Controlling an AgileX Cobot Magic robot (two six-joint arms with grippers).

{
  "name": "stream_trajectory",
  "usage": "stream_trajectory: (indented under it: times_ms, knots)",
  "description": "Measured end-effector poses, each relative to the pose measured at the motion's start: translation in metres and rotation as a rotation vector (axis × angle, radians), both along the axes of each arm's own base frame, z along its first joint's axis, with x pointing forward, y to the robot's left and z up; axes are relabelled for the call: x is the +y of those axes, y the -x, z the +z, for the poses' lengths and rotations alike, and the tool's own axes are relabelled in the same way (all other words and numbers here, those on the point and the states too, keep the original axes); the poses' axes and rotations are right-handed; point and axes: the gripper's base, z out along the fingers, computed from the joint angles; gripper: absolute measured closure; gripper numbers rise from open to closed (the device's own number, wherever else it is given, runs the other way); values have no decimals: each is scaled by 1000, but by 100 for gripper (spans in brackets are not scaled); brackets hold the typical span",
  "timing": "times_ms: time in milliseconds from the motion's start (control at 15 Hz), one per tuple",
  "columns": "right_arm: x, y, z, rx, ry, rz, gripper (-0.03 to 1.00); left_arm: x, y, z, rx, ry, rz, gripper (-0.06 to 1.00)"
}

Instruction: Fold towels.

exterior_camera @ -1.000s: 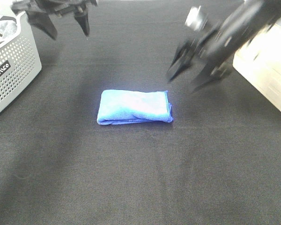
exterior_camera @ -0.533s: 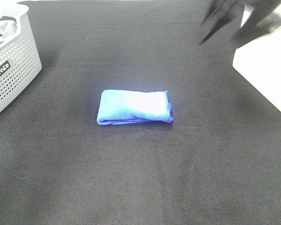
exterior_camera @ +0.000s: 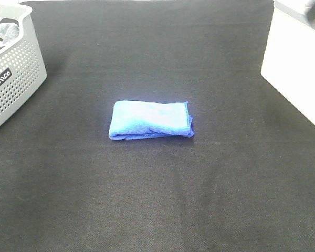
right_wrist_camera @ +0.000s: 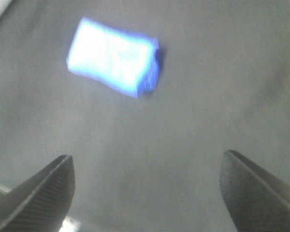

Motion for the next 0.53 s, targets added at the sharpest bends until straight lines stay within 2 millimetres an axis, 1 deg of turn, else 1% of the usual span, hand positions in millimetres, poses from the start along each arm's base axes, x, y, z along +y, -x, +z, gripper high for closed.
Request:
stream_trajectory:
  times_ms: [67,133,200,333,400,467,533]
  knots:
    - [-3,12,-4,-2,9,-2,19,5,14,-3,-10,4,0,23]
    - [-7,33,-14,-1,18,-3,19,14,39,-13,-27,10,0,23]
    - [-13,68,-31,-6,22,-4,19,28,78,-23,-97,33,-3,23]
    - [-19,106,-60,0,24,-3,19,44,120,-40,-205,47,-21,23]
    - [-22,124,-71,-29,19,-4,19,50,136,-51,-246,53,-26,23]
    - [-25,137,-82,-62,20,-6,19,56,150,-59,-296,66,-30,23]
    - [-28,150,-90,-112,23,-11,19,59,161,-68,-332,70,-37,23]
